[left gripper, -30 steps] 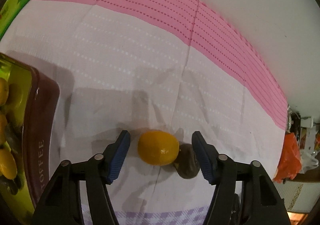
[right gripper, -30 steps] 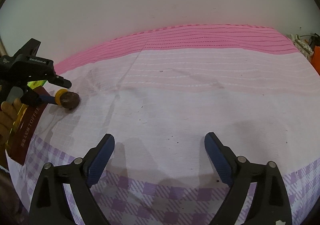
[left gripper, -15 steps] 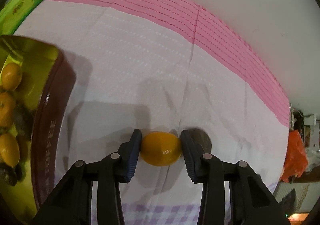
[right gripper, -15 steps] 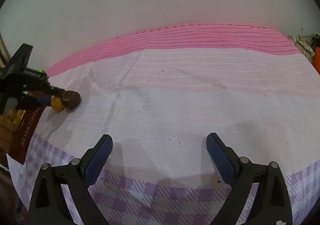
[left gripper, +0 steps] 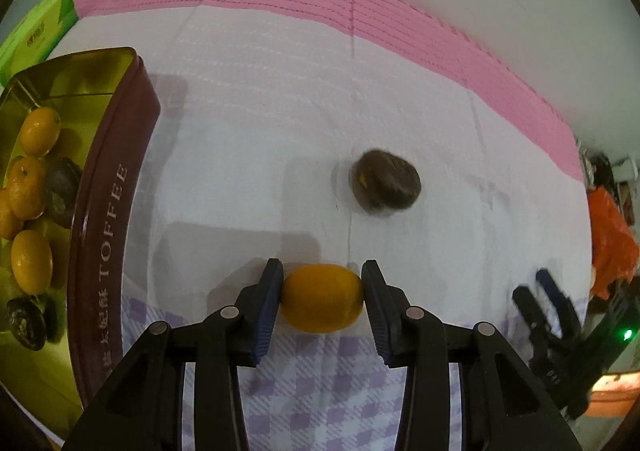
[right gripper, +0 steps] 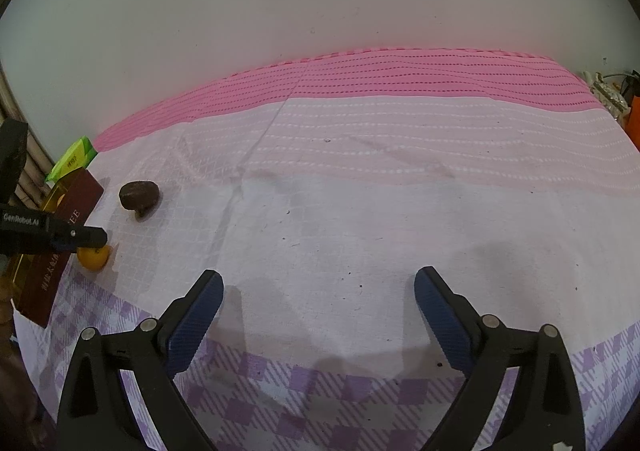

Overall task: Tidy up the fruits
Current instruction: 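Lift the mandarin with the left gripper while the right gripper grasps the dark passion fruit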

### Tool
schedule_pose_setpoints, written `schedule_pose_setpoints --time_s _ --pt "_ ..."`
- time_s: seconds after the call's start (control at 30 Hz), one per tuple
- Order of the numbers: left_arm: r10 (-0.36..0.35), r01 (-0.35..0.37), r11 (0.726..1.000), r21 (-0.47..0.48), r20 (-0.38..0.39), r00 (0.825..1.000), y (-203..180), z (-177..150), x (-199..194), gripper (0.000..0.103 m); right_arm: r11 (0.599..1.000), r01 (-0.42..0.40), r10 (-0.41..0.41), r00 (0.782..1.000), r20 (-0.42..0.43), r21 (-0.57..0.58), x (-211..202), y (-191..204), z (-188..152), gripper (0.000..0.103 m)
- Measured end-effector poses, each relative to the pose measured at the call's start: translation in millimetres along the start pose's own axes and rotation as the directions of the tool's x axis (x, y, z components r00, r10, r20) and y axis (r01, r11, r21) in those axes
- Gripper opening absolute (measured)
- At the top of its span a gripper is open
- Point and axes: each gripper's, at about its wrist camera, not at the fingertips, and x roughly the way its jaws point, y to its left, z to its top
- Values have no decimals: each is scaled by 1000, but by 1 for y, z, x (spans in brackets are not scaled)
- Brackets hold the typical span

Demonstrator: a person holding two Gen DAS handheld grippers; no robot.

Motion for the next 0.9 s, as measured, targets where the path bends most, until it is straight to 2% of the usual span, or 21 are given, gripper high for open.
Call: schedule_pose_setpoints --time_s 0.17,0.4,0.6,0.63,0.67,0.73,0.83,0.9 --pt "52 -57 994 92 48 997 -16 -14 3 43 1000 0 0 1000 0 0 0 0 0 96" --pt "95 -116 979 167 127 987 -27 -30 7 43 1000 2 -2 1000 -1 -1 0 1 -1 97" --pt "77 -115 972 206 183 980 -21 -50 -2 42 1000 7 -7 1000 -2 -6 0 2 -2 96" --pt "68 -106 974 199 191 979 -19 -54 -7 42 1000 16 -16 1000 -2 -10 0 3 -1 93" --pt "48 -88 978 191 206 977 -17 -57 -18 42 999 27 -27 1000 -2 -21 -1 6 -2 82" --pt "25 -70 980 188 232 972 -18 -61 -35 42 998 -37 37 999 -15 -45 -2 17 2 68" --pt "-25 -17 986 165 252 967 -13 -69 -61 42 979 -144 148 989 15 -142 -11 53 13 68" --pt "-53 14 989 145 266 963 -5 -75 -79 42 951 -210 219 976 16 -225 -10 85 24 68"
